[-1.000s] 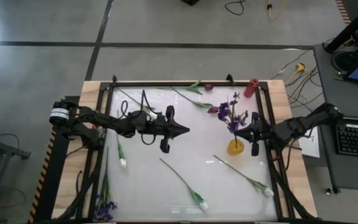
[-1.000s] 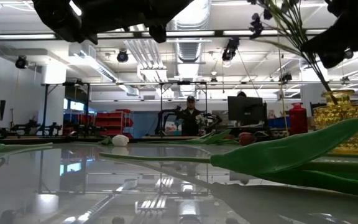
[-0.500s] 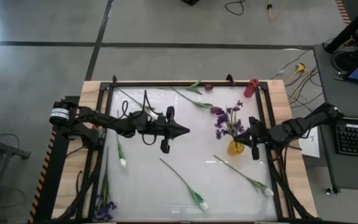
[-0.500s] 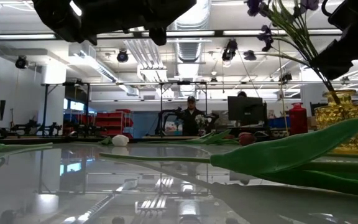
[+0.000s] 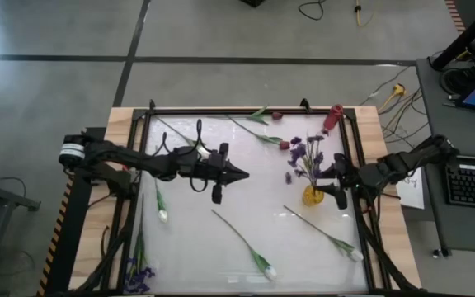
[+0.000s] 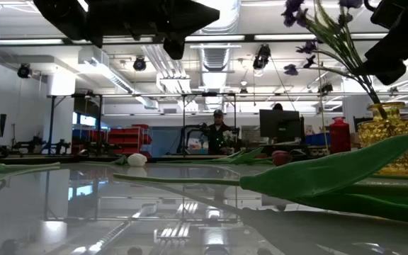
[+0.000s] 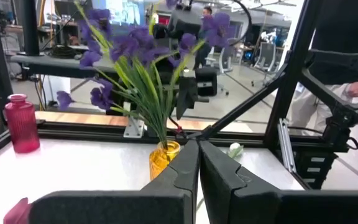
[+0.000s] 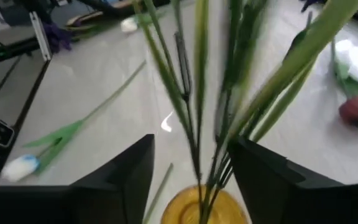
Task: Sort flowers into vase by color
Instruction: Put the right violet flower into the yellow vase, then put the violet flower into the yellow vase
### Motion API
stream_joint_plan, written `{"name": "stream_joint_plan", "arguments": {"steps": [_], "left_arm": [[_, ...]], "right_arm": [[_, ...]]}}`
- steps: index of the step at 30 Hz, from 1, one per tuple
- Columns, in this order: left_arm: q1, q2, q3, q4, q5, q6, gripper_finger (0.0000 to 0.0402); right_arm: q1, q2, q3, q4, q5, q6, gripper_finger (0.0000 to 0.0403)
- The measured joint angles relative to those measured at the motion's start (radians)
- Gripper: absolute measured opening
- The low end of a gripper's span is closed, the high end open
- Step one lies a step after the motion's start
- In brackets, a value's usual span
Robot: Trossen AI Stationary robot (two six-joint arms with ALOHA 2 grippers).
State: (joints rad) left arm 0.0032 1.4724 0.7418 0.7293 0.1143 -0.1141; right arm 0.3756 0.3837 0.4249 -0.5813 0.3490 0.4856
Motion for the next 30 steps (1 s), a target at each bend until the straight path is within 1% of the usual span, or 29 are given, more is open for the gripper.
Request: {"name": "stream_joint_plan", "arguments": {"steps": [5,9,14,17,21,23,27,30], "left_arm": [[0.0,-0.069,0.0,-0.131,-0.001,-0.001,0.0],[0.0,-0.133,0.0,-0.239,-0.019,0.0,0.0],[0.0,-0.198,0.0,-0.372,-0.018,0.002,0.0],[0.0,-0.237,0.0,-0.457,-0.018,-0.003,0.0],[-0.001,-0.297,0.0,-0.578,-0.016,-0.02,0.0],[-0.001,-0.315,0.0,-0.619,-0.015,-0.074,0.0],[-0.003,-0.311,0.0,-0.661,-0.011,-0.251,0.0],[-0.003,-0.291,0.0,-0.718,0.037,-0.315,0.0]], "right_arm": [[0.0,0.04,0.093,-0.125,-0.066,0.042,0.0237],[0.0,0.079,0.186,-0.264,-0.068,0.085,0.0255],[0.0,0.135,0.298,-0.455,-0.068,0.182,0.027],[0.0,0.166,0.357,-0.515,-0.064,0.225,0.0269],[0.008,0.197,0.419,-0.522,-0.069,0.23,0.0255],[0.017,0.212,0.456,-0.54,-0.069,0.233,0.0247],[0.032,0.239,0.551,-0.647,-0.071,0.288,0.0234],[0.044,0.261,0.612,-0.671,-0.091,0.346,0.0228]]}}
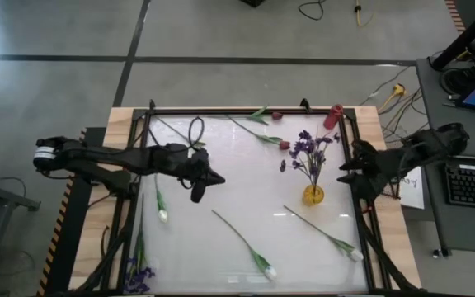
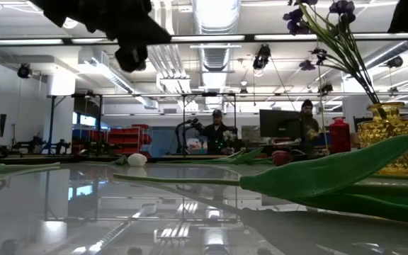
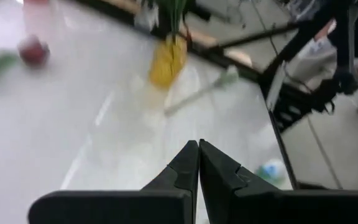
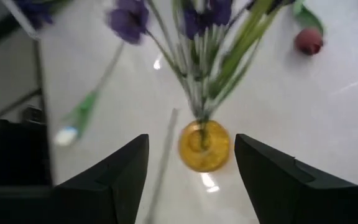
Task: Sort flowers into vase by color
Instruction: Put the violet flower into the yellow vase
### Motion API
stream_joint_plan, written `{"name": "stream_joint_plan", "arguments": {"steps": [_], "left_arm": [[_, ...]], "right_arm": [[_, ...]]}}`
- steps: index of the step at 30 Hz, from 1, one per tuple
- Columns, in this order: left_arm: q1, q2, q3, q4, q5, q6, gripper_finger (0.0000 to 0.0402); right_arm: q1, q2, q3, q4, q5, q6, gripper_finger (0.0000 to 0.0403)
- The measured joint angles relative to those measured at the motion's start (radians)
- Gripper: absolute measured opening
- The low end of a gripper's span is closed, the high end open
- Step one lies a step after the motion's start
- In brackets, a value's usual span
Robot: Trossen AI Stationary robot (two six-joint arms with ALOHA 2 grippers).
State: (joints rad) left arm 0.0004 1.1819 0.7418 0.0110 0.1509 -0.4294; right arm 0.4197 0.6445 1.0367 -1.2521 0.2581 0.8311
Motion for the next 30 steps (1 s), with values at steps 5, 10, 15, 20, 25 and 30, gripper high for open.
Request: {"name": "stream_joint_plan", "arguments": {"steps": [5,10,15,20,25,30], "left_arm": [[-0.015,0.028,-0.001,-0.106,0.114,-0.098,0.0],[-0.136,0.046,0.0,-0.105,0.121,-0.145,0.0],[-0.306,0.077,0.052,-0.17,0.12,-0.2,0.0],[-0.427,0.117,0.144,-0.345,0.103,-0.273,0.0],[-0.533,0.151,0.182,-0.357,0.094,-0.24,0.0],[-0.589,0.211,0.181,-0.367,0.159,-0.279,0.0]], "right_arm": [[0.036,0.087,0.067,0.004,-0.084,0.092,0.022],[0.119,0.221,0.126,0.0,-0.113,0.171,0.0212],[0.231,0.327,0.198,0.002,-0.075,0.257,0.0205],[0.333,0.412,0.25,0.0,-0.003,0.355,0.02],[0.416,0.505,0.279,0.001,0.027,0.469,0.0201],[0.496,0.601,0.315,0.004,0.031,0.576,0.0201]]}}
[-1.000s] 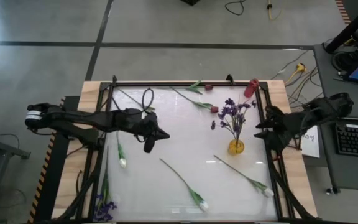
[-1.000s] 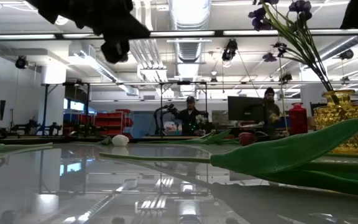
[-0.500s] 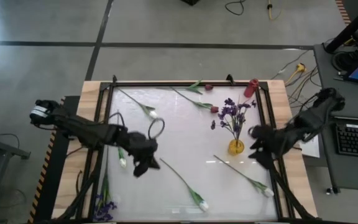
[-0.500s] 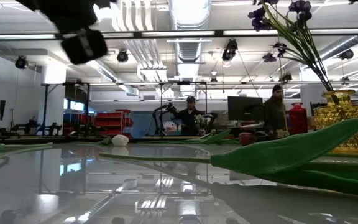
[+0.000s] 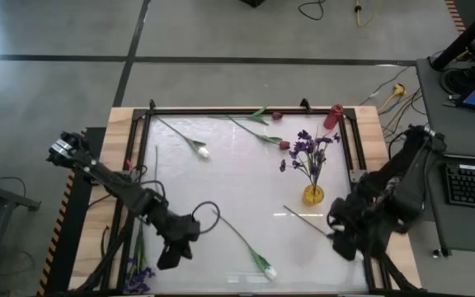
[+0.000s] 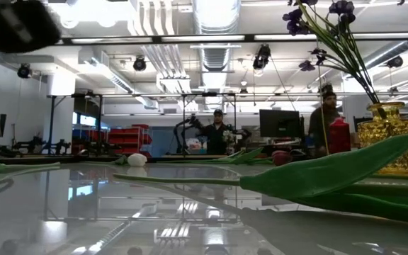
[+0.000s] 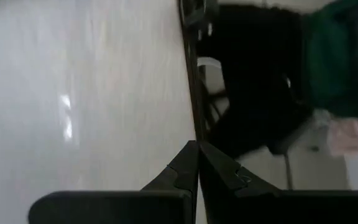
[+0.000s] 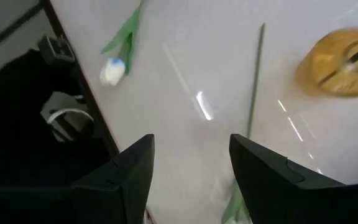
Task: Sort flowers into vase by color
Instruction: Put the violet flower into the yellow vase
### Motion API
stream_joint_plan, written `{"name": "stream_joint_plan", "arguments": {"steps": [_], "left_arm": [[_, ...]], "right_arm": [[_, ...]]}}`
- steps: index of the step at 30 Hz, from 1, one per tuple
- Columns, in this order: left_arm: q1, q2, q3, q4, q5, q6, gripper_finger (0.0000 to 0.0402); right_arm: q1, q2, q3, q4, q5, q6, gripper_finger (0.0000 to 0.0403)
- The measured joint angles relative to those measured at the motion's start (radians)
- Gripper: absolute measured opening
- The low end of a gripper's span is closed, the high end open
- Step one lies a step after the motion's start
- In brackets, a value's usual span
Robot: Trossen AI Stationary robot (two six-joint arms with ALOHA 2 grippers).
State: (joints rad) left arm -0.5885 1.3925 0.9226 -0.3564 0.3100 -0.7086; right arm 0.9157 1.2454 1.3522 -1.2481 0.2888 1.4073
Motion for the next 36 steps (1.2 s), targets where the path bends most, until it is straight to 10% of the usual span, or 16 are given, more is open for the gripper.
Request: {"name": "stream_joint_plan", "arguments": {"steps": [8,13,18,30,36], "left_arm": [[-0.143,0.196,0.21,-0.258,0.139,0.139,0.0],[-0.185,0.354,0.435,-0.81,0.008,0.365,0.0],[-0.233,0.446,0.549,-0.938,-0.045,0.594,0.0025],[-0.35,0.459,0.373,-1.009,-0.039,0.842,0.0226],[-0.355,0.447,0.249,-0.964,-0.042,0.967,0.0242]], "right_arm": [[0.067,0.154,0.038,0.01,0.03,0.042,0.0201],[0.082,0.228,0.074,0.017,0.056,0.047,0.0201],[0.097,0.29,0.134,0.035,0.071,0.065,0.0201],[0.146,0.434,0.234,0.06,0.157,0.085,0.0201],[0.15,0.455,0.241,0.101,0.157,0.088,0.0201]]}}
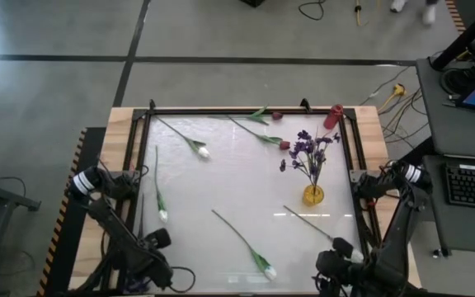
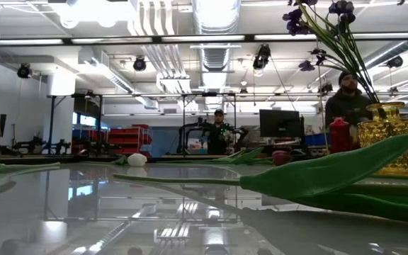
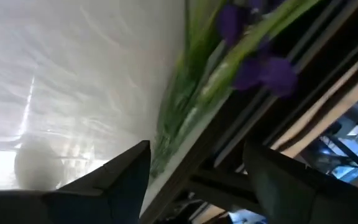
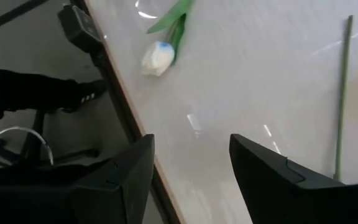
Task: Sort flowers into vase by color
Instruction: Put the violet flower into the yellow vase
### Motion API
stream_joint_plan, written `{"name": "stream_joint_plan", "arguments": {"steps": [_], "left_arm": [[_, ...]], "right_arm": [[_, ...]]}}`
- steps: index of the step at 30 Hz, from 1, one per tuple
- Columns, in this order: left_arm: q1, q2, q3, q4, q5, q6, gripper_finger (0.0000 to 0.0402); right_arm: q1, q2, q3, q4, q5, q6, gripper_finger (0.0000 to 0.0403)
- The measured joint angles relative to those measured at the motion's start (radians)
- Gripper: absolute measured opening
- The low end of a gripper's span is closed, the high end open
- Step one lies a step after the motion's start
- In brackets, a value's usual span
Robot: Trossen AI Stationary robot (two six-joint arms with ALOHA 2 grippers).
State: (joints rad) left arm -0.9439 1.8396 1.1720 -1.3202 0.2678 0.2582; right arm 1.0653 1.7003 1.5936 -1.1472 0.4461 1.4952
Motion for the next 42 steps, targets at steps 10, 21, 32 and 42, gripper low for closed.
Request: {"name": "stream_joint_plan", "arguments": {"steps": [10,21,32,42], "left_arm": [[0.014,-0.006,-0.115,0.161,0.016,0.009,0.0205],[0.017,0.001,-0.126,0.195,0.036,0.015,0.0123],[0.013,0.0,-0.031,0.081,-0.092,-0.067,0.0014],[0.099,-0.147,0.169,0.031,-0.419,-0.389,0.0]], "right_arm": [[0.0,-0.005,0.001,0.033,0.02,-0.003,0.0201],[0.0,-0.011,0.001,0.031,0.044,-0.009,0.0201],[0.0,-0.019,0.001,0.03,0.053,-0.029,0.0201],[0.057,-0.028,0.0,-0.027,0.054,0.046,0.0201]]}}
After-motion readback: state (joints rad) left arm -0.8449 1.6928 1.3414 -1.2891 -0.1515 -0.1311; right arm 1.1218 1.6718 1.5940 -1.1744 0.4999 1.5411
